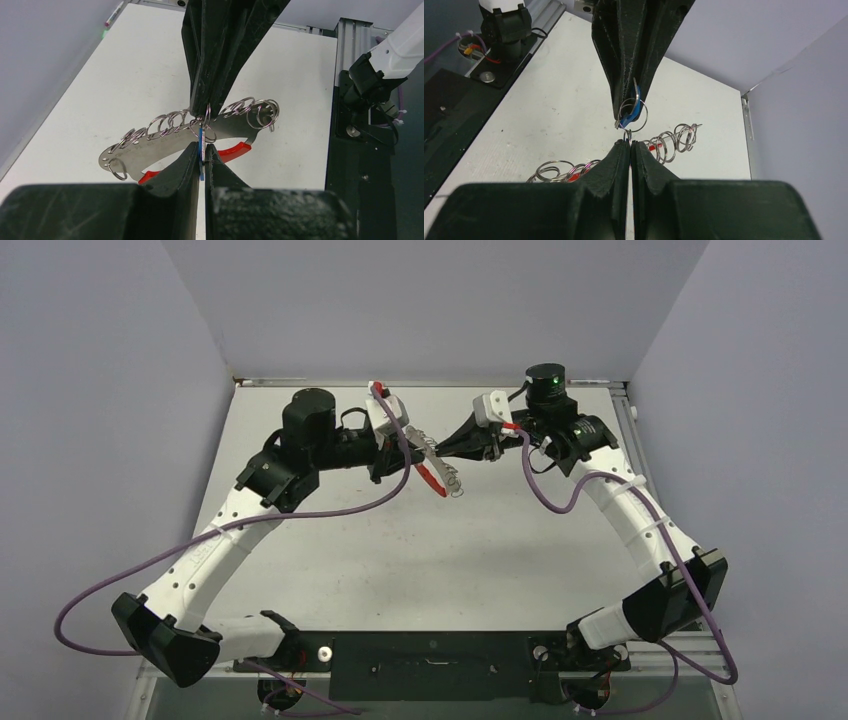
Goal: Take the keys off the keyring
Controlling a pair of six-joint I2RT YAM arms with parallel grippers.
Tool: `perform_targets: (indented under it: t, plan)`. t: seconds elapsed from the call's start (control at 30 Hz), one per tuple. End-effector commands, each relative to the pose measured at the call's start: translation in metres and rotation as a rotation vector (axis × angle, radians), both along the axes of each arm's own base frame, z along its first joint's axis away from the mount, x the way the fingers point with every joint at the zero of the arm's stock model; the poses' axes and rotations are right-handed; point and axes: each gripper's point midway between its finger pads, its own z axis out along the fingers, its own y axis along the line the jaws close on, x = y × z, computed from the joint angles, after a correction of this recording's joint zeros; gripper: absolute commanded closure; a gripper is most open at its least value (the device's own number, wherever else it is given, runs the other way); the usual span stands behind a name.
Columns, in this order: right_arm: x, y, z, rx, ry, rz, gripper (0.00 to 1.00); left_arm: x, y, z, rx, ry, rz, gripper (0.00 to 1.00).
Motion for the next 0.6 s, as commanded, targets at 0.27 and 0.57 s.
perform_targets:
  t: [0.27, 0.57]
  plan:
    - [0.028, -0.008, -0.013, -0.043, -0.003, -0.087, 0.62, 0.007, 0.001, 0.031, -0.073, 0.145, 0.104, 1.0]
    - [0.049, -0.026, 0.006, -0.013, 0.134, -0.326, 0.43, 0.017, 0.004, 0.014, -0.149, 0.413, 0.24, 1.0]
